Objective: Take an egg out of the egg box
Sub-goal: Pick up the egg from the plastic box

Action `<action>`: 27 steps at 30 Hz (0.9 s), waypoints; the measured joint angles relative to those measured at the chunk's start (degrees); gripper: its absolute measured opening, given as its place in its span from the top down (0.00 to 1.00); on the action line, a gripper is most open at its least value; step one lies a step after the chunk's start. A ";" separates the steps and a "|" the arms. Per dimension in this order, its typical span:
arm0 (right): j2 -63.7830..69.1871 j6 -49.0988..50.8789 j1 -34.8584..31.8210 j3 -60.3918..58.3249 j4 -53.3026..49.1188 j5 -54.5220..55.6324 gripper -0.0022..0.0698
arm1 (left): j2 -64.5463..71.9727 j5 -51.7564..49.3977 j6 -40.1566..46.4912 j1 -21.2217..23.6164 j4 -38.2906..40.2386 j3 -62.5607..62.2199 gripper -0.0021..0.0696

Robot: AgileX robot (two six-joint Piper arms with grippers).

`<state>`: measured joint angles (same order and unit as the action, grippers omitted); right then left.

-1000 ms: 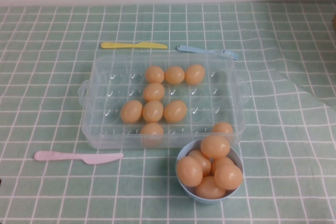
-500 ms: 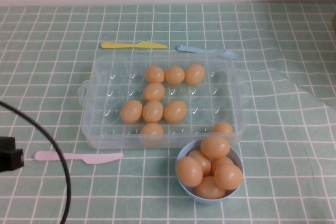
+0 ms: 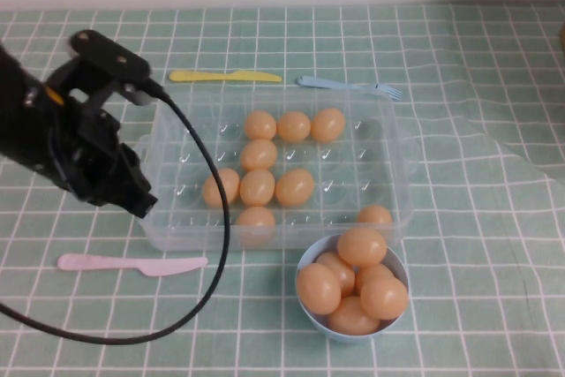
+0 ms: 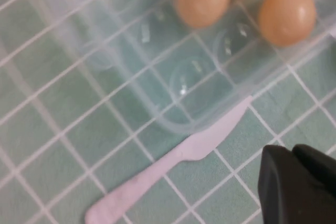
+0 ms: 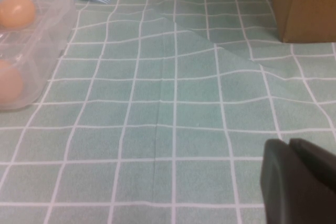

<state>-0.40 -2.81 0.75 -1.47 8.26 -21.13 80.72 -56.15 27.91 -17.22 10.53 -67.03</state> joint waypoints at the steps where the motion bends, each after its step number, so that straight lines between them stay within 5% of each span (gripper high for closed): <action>1: 0.00 0.00 0.00 0.00 0.00 0.00 0.99 | 1.85 -1.25 2.17 -1.15 -0.58 -1.59 0.98; 11: 0.00 0.00 0.00 0.00 0.00 0.00 0.99 | 12.81 -4.87 25.35 -8.01 -7.53 -12.74 0.98; 19: 0.00 0.00 0.00 0.00 0.00 0.00 0.99 | 19.58 -4.87 31.84 -8.06 -7.77 -18.65 0.93; 27: 0.00 0.00 0.00 0.00 0.00 0.00 0.99 | 25.90 -0.51 33.39 -8.06 -8.02 -19.73 0.34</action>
<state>-0.40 -2.81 0.75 -1.47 8.26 -21.13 106.62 -56.66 61.29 -25.28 2.50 -86.76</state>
